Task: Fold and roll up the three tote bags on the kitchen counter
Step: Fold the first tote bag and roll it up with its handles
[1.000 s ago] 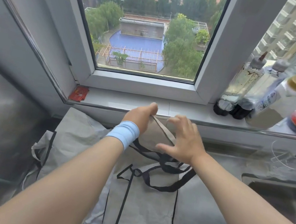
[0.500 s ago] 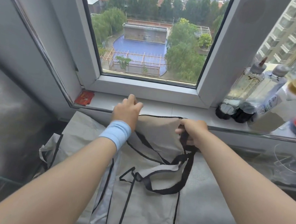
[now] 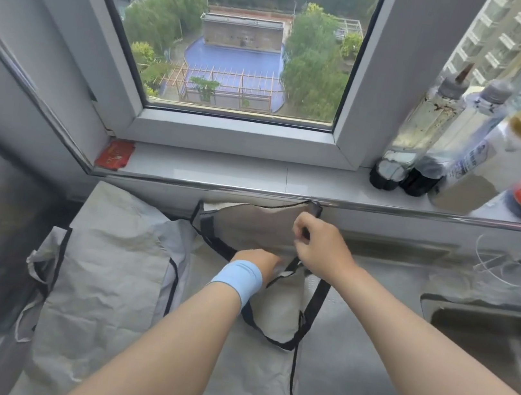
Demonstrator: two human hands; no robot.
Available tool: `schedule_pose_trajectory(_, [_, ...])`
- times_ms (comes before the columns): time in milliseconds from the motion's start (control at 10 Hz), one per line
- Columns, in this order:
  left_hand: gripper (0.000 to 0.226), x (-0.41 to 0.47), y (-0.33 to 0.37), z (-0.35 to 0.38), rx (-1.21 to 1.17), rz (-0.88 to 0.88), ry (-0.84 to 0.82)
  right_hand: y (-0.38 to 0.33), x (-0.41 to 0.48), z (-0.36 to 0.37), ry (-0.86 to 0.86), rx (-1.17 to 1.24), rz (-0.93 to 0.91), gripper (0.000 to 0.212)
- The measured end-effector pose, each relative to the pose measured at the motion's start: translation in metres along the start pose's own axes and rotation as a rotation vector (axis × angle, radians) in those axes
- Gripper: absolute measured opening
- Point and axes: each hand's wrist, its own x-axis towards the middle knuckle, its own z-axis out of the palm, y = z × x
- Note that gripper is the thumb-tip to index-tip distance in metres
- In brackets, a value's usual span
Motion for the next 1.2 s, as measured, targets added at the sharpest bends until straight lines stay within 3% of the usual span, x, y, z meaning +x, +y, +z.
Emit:
schedule_pose_trajectory(200, [0.028,-0.005,-0.013,-0.02,-0.065,-0.025,0.049,0.02,-0.001,0.019,-0.301,-0.617,-0.072,0.035])
schedule_pose_trajectory(300, [0.024,-0.025,-0.031,-0.052,-0.16,-0.025,0.216,0.013,0.003,0.018,-0.382,-0.835,-0.09,0.036])
schedule_pose_trajectory(400, [0.019,-0.044,-0.053,-0.082,-0.329,-0.109,0.37,-0.006,0.006,0.009,-0.338,-0.744,-0.028,0.023])
schedule_pose_trajectory(600, [0.019,-0.061,-0.082,-0.125,-0.484,-0.202,0.631,-0.059,0.025,-0.038,0.093,-0.058,0.277,0.013])
schedule_pose_trajectory(700, [0.016,-0.058,-0.097,-0.149,-0.735,-0.251,0.782,-0.086,0.049,-0.058,0.139,0.542,0.513,0.009])
schedule_pose_trajectory(800, [0.025,-0.056,-0.101,-0.164,-0.915,-0.312,0.96,-0.112,0.075,-0.074,0.075,1.058,0.589,0.006])
schedule_pose_trajectory(900, [0.043,-0.068,-0.086,-0.155,-0.72,-0.328,1.095,-0.13,0.094,-0.077,-0.019,1.257,0.45,0.028])
schedule_pose_trajectory(1000, [0.021,-0.073,-0.066,-0.12,-0.471,-0.102,1.085,-0.128,0.104,-0.065,0.252,1.596,0.554,0.068])
schedule_pose_trajectory(1100, [0.03,-0.067,-0.041,-0.09,-0.249,0.067,0.683,-0.116,0.118,-0.056,0.082,0.255,0.42,0.052])
schedule_pose_trajectory(1200, [0.042,-0.054,-0.031,-0.082,0.082,-0.038,0.369,-0.113,0.109,-0.046,0.049,0.005,0.167,0.06])
